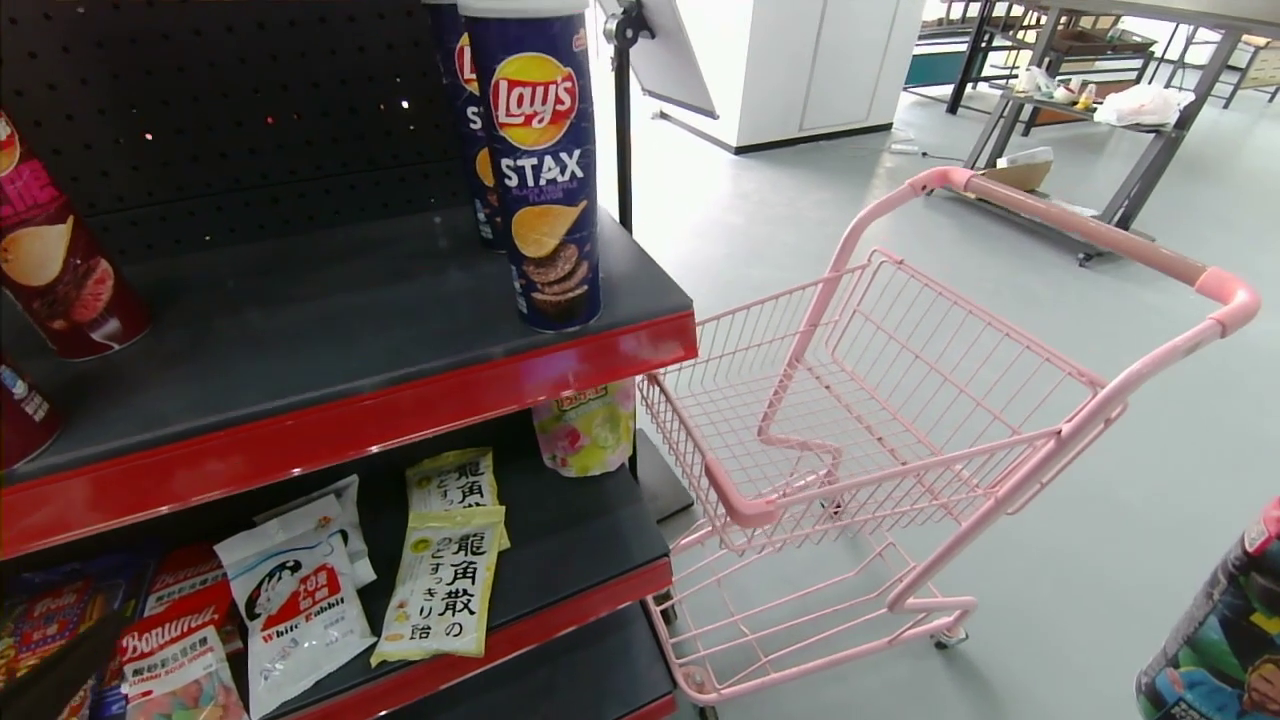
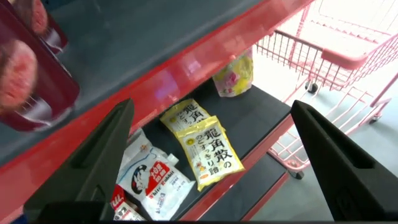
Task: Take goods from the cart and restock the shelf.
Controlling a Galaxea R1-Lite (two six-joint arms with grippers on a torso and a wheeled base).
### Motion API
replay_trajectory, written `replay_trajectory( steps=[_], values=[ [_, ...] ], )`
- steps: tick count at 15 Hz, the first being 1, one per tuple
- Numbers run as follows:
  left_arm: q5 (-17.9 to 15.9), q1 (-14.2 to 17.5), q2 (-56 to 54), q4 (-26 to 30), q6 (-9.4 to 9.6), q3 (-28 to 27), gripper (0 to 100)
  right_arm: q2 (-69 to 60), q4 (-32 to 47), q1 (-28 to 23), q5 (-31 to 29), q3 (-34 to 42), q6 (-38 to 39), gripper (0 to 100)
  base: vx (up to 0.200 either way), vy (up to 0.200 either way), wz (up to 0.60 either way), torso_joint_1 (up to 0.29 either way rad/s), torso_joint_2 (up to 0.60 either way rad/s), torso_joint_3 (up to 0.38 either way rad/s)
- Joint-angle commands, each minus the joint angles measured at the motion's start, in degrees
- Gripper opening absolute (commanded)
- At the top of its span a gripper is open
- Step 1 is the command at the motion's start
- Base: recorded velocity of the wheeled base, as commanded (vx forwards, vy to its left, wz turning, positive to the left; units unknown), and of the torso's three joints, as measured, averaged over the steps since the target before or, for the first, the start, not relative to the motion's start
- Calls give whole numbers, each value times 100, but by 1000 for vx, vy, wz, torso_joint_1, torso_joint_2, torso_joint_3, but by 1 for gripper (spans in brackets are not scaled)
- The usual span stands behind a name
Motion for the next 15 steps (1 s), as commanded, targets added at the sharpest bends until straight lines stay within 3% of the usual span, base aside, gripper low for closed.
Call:
replay_trajectory(
  steps=[1, 8, 13, 15],
  values=[
    [6, 4, 47, 7, 13, -17, 100, 195, -135, -1, 2, -4, -3, 0, 0, 0, 0, 139, -491, -354],
    [41, 13, 364, 7, 259, -272, 100, 723, -636, 26, 28, -13, -12, 0, -29, 0, 0, 178, -543, -369],
    [235, 22, 346, 113, 312, -272, 100, 784, -636, 26, 19, -75, -170, 0, -200, 0, 0, 54, -124, -88],
    [217, 13, 320, 104, 373, -281, 100, 749, -636, 26, 11, -57, -179, 0, 0, 0, 0, 0, 0, 0]
  ],
)
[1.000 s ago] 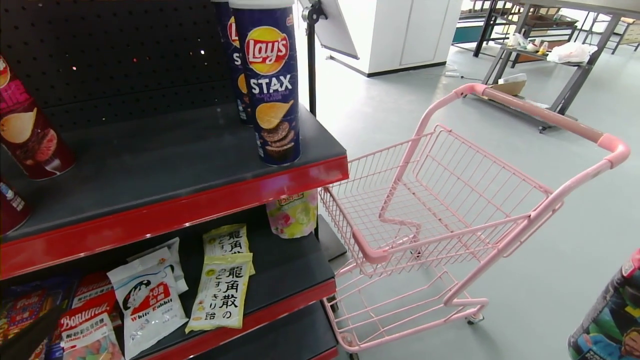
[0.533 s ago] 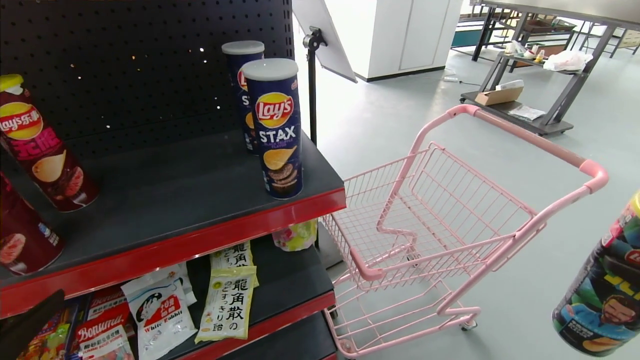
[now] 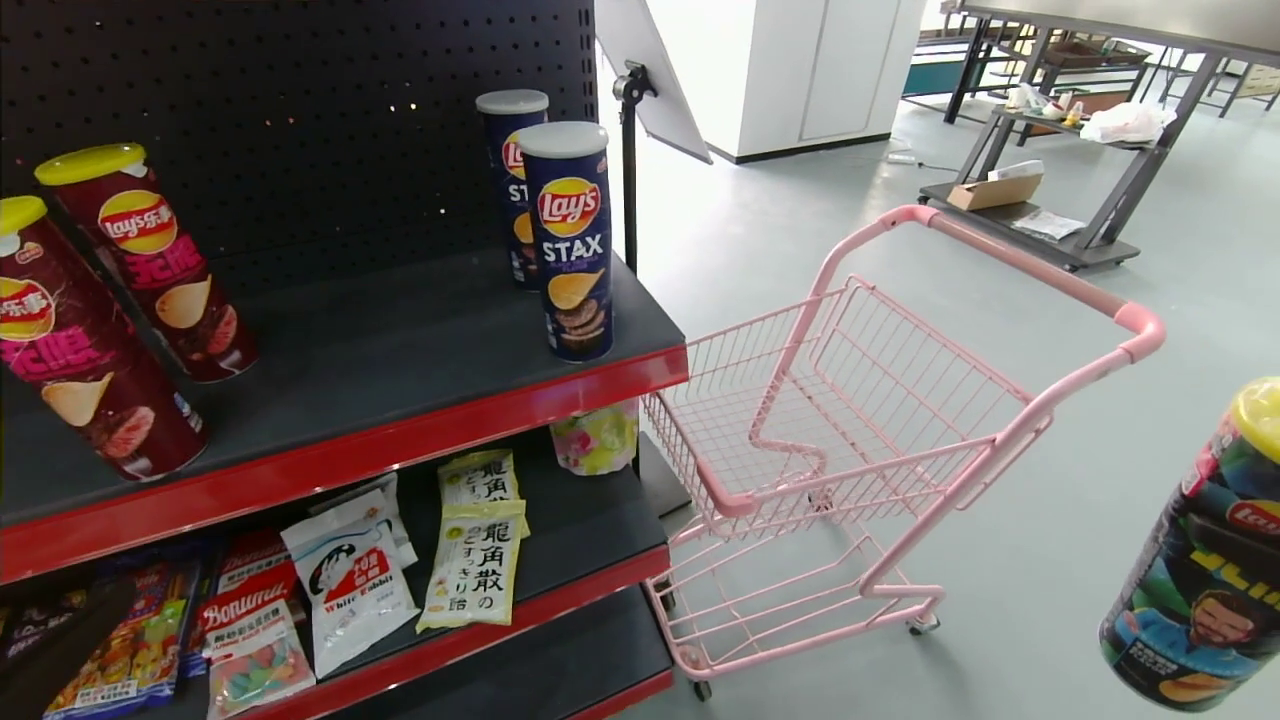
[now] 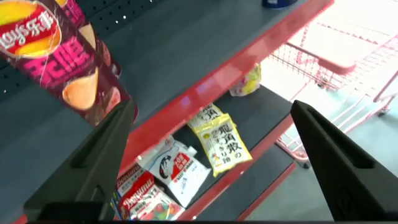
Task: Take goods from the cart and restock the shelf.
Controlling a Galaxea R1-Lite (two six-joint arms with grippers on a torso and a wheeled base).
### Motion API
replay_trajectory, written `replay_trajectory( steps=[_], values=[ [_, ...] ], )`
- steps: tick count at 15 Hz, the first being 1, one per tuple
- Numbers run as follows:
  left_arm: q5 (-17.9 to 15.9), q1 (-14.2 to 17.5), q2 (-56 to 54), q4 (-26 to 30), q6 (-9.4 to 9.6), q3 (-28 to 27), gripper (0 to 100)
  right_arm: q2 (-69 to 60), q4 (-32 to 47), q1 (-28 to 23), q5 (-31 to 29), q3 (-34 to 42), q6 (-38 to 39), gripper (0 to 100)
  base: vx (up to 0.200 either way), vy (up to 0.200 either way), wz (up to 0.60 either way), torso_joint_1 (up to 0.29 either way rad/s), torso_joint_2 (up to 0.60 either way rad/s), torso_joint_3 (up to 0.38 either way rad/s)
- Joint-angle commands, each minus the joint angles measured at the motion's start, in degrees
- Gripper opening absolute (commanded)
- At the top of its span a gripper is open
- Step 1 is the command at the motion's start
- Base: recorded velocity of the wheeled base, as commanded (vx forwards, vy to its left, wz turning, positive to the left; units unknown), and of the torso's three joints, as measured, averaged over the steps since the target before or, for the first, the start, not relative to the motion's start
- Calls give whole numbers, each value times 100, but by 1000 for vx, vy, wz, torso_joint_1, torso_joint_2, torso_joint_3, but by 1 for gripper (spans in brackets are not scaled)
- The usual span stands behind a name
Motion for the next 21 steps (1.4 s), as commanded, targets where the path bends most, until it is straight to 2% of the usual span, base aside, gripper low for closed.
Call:
replay_trajectory(
  steps=[1, 8, 12, 15, 17, 21],
  values=[
    [-11, -3, -25, -14, 7, -14, 100, -5, -3, 0, -9, 25, -23, 0, 0, 0, 600, -2, -7, 2],
    [-11, -3, -210, -6, 25, -14, 100, -31, -3, 0, 8, 60, -111, 0, 0, 0, 600, 1, 0, 2],
    [-11, -3, -245, -6, 95, 4, 100, -31, -3, 9, 26, 69, -120, 0, 0, 0, 600, 2, 2, 0],
    [-11, -3, -245, -14, 104, -5, 100, -5, 5, 53, 8, 87, -164, 0, 0, 0, 0, 0, 0, 0],
    [-11, -3, -254, -14, 157, -5, 100, 30, -21, 237, 369, 16, -269, 0, 0, 0, 0, 0, 0, 0],
    [-11, -3, -289, -14, 174, -14, 100, 329, -126, 554, 712, -98, -208, 0, 0, 0, 0, 0, 0, 0]
  ],
)
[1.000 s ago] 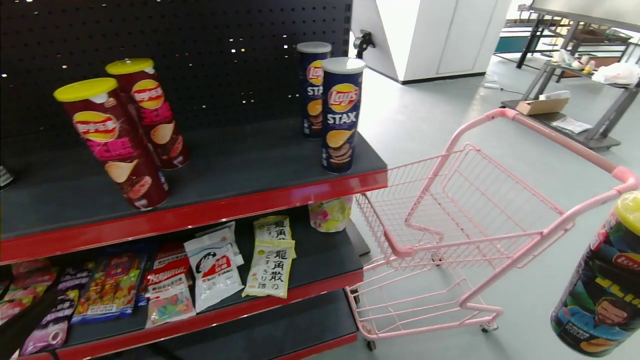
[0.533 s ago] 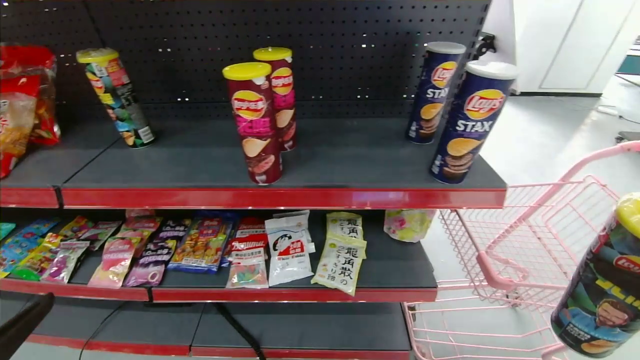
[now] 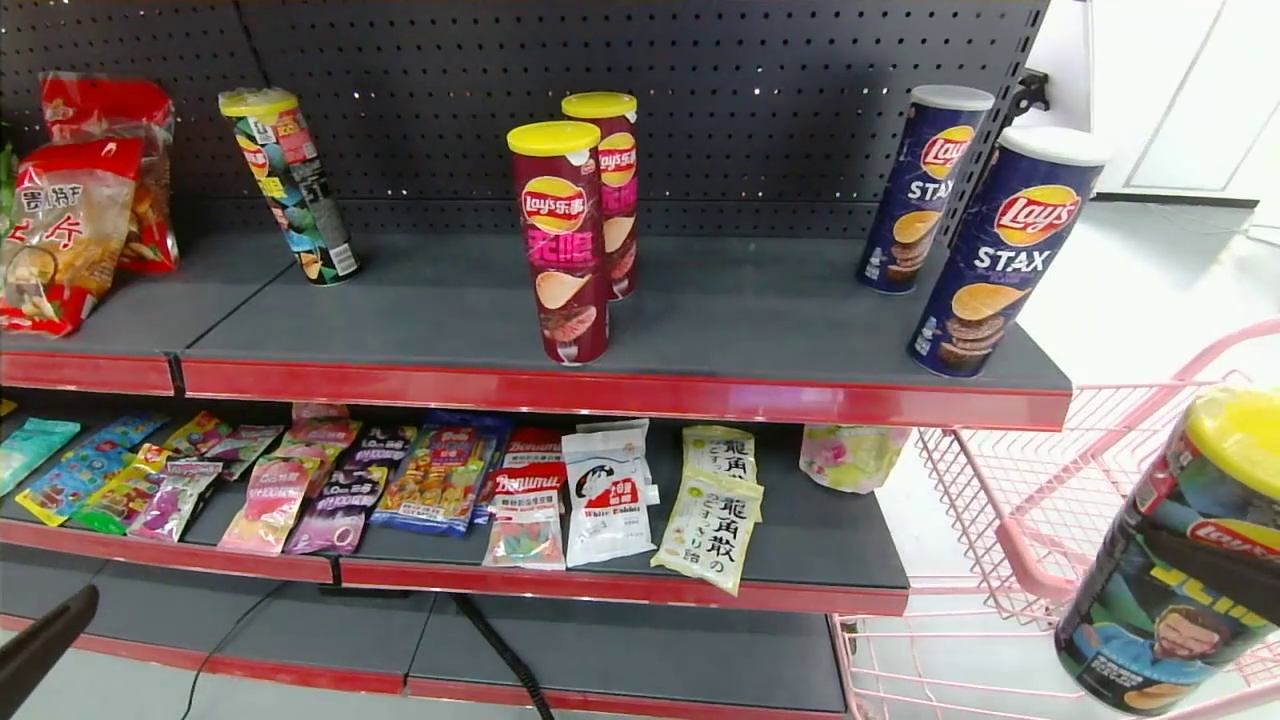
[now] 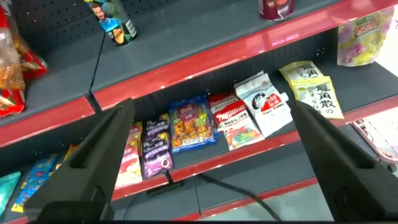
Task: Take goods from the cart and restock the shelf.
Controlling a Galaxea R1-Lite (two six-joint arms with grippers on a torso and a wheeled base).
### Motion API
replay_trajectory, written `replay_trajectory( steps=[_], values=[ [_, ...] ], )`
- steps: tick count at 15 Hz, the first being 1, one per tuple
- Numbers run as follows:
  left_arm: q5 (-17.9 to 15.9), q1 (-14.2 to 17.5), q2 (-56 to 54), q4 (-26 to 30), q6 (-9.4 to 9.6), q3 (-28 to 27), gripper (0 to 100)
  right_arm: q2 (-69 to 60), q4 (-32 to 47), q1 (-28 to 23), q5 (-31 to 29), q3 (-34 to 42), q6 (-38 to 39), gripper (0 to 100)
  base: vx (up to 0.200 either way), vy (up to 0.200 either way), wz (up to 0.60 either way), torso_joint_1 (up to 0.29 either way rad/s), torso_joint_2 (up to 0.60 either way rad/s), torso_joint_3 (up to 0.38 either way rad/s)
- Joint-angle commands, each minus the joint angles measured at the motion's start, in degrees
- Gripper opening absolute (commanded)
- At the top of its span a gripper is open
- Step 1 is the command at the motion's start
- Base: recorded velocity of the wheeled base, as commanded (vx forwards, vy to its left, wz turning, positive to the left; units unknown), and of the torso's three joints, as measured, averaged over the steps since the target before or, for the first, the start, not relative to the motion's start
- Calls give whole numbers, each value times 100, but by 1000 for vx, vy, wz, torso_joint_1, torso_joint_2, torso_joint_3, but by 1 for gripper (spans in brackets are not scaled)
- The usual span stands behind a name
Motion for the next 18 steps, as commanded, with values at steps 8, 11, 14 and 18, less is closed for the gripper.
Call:
replay_trajectory(
  steps=[8, 11, 14, 18],
  values=[
    [4, -3, -60, 7, 4, 12, 100, -185, -262, 352, 1019, 328, 177, 0, 0, 125, 0, 3, 1, 2],
    [4, -3, -43, 7, 4, 21, 100, -212, -244, 334, 1089, 284, 256, 0, 0, 200, 0, -1, 2, 2],
    [12, -3, -51, 7, 4, 30, 100, -212, -235, 352, 1125, 275, 248, 0, 0, 200, 0, 1, 4, 5],
    [12, -3, -43, 7, 4, 56, 100, -256, -244, 352, 1133, 319, 256, 0, 0, 200, 0, 2, 0, 2]
  ],
)
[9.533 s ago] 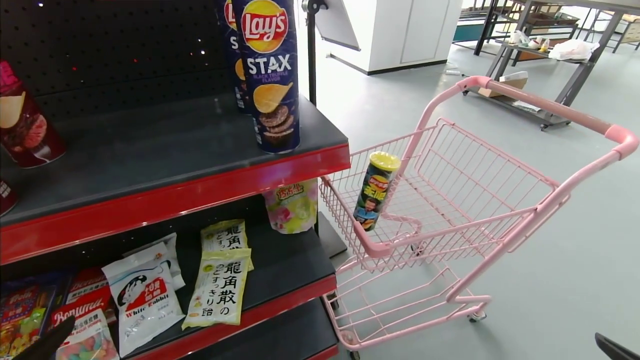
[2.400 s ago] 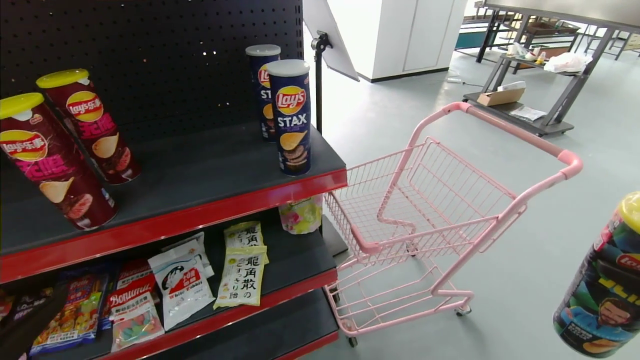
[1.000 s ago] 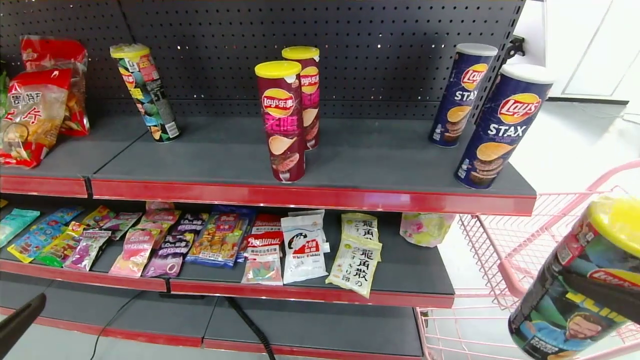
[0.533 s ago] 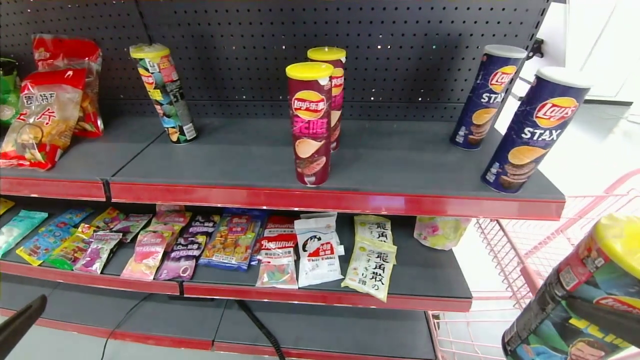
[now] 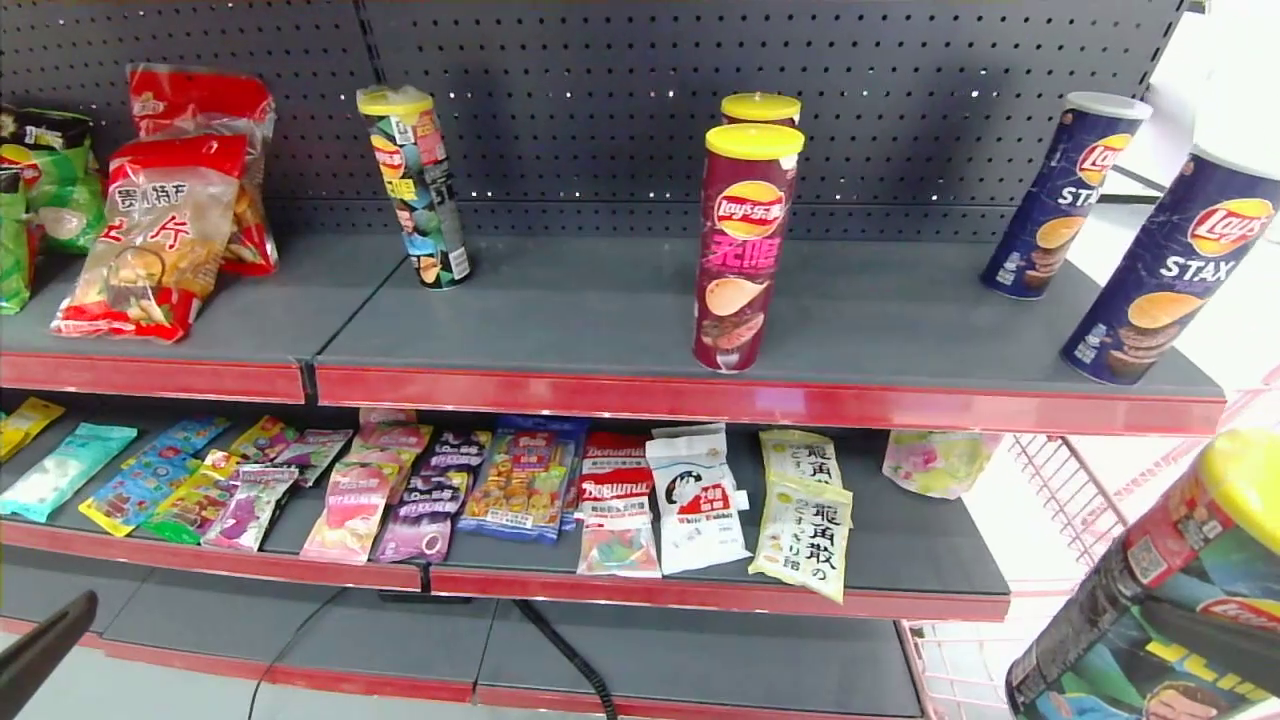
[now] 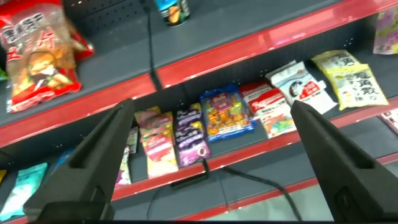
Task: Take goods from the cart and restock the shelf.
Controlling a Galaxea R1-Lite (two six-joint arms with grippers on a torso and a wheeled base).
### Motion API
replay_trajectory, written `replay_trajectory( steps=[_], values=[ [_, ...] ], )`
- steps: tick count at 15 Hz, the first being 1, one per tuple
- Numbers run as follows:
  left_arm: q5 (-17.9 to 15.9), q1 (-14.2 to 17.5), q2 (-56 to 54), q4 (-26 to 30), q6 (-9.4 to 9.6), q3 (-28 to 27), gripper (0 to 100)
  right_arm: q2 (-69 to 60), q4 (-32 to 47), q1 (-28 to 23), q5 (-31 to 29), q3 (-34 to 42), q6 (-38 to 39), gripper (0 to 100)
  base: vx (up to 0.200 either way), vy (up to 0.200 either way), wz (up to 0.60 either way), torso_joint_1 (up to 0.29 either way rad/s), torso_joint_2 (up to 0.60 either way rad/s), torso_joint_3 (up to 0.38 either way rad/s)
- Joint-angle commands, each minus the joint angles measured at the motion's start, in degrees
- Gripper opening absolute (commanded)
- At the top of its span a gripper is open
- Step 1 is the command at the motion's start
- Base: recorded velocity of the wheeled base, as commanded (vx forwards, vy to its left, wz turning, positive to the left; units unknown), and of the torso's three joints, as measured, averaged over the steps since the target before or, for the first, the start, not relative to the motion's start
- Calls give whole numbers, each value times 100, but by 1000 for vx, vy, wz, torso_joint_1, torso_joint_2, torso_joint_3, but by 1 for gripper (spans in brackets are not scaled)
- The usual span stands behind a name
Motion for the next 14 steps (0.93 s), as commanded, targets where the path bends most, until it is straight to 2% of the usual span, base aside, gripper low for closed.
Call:
replay_trajectory(
  steps=[1, 4, 12, 14],
  values=[
    [-1, 0, -1, -4, -1, 9, 100, -27, -2, -1, 1, 25, 0, 0, 0, 200, 0, 2, 2, 2],
    [25, 0, 25, 4, 52, 17, 100, -97, -2, -1, -8, 112, 0, 0, 0, 0, 0, 0, 0, 0],
    [34, 0, 7, 4, 78, 26, 100, -211, -2, -9, -8, 218, 0, 0, 200, 0, 0, 3, 1, 1],
    [34, 0, -10, 13, 78, 17, 100, -220, -2, -9, -8, 227, 0, 0, 0, 200, 0, 2, 0, 5]
  ],
)
